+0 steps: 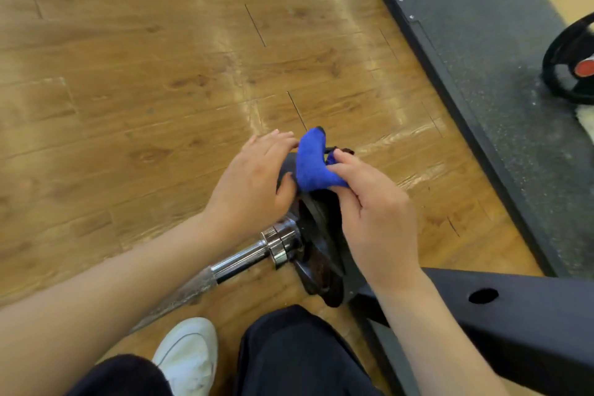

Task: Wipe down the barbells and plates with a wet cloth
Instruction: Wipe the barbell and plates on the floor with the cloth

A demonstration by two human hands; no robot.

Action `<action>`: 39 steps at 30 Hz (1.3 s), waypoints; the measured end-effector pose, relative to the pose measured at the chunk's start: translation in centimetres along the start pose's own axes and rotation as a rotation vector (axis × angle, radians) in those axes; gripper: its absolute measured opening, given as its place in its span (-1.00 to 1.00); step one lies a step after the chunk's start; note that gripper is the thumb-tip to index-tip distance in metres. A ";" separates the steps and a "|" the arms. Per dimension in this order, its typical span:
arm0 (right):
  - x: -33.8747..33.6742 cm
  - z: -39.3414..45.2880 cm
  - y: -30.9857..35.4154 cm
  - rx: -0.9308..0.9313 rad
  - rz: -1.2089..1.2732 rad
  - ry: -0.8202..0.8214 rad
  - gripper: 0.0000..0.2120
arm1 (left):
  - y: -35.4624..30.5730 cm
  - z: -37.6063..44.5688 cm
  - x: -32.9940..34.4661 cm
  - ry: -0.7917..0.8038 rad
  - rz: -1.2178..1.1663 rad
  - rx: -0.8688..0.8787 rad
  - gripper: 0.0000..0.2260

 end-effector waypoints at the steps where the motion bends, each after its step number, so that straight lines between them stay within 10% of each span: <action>1: 0.3 -0.6 0.2 -0.016 0.005 0.024 -0.74 | 0.5 -0.4 -0.1 -0.007 0.003 -0.026 -0.56; 5: 0.7 -1.5 0.0 0.065 0.006 0.169 -0.87 | 1.9 -2.1 -0.3 -0.028 0.013 -0.103 -0.57; 9: 0.9 -1.1 0.5 0.170 0.036 0.266 -0.59 | 2.1 -3.6 0.4 -0.034 0.034 -0.134 -0.58; 22: 1.6 -2.0 2.5 -0.206 -0.085 -0.070 -0.70 | 2.2 -8.0 2.5 -0.094 0.092 -0.242 -0.60; 28: 6.7 -3.8 7.2 -0.400 0.071 0.164 -0.64 | 5.5 -13.5 0.7 -0.119 0.318 -0.395 -0.58; 33: 9.3 -5.6 10.2 -0.150 0.451 0.323 -0.61 | 7.2 -18.8 -0.1 -0.184 0.379 -0.543 -0.56; 39: 12.4 -9.1 9.4 -0.369 0.095 0.626 -0.64 | 6.6 -24.0 -1.2 -0.216 0.430 -0.596 -0.62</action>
Point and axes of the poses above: each hand's wrist, its own z-axis towards the middle knuckle, its own x-axis out of the palm, y = z × x, the point moved 1 cm from there along z, towards the middle knuckle, and after that the axes turned 5 degrees about y, right-handed, at the moved point
